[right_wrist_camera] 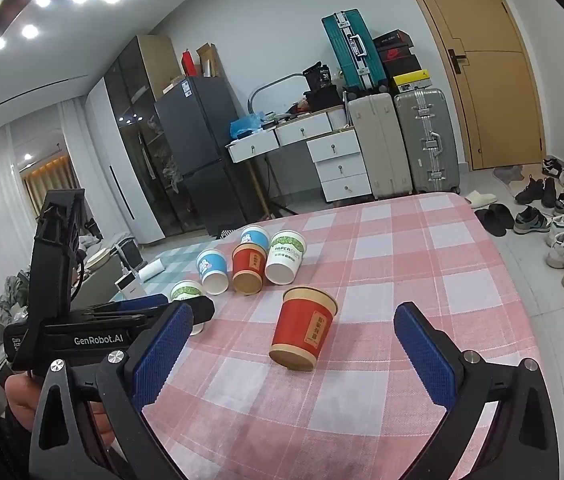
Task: Flip cup upright
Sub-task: 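Move the left gripper toward the upside-down red paper cup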
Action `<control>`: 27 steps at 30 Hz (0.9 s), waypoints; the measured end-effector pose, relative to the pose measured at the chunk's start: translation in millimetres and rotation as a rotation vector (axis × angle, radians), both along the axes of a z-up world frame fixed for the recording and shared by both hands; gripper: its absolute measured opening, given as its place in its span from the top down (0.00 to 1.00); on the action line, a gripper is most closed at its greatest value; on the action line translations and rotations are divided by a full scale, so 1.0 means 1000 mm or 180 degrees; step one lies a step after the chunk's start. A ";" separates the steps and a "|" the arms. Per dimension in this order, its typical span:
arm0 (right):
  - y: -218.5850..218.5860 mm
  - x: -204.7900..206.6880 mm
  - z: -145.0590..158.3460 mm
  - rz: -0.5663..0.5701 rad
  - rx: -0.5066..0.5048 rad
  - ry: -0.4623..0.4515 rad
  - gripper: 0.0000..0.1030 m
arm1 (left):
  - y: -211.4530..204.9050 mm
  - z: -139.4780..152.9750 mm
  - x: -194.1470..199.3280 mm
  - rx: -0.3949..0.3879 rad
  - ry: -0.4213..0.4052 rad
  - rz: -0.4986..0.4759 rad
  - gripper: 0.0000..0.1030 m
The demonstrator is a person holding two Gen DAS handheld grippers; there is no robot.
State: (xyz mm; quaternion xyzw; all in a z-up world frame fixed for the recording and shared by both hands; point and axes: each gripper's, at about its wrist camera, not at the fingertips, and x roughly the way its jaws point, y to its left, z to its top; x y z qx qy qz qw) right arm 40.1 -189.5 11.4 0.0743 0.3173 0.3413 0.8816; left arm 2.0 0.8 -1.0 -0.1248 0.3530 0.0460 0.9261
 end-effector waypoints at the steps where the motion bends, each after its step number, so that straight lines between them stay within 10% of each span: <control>1: 0.000 0.000 0.000 0.0002 0.0005 0.0000 0.00 | 0.000 0.000 0.001 0.0000 0.0000 0.0001 0.01; 27: -0.004 0.006 -0.008 -0.0051 0.0049 0.0048 0.00 | -0.002 0.000 0.002 -0.0170 0.0029 -0.0067 0.01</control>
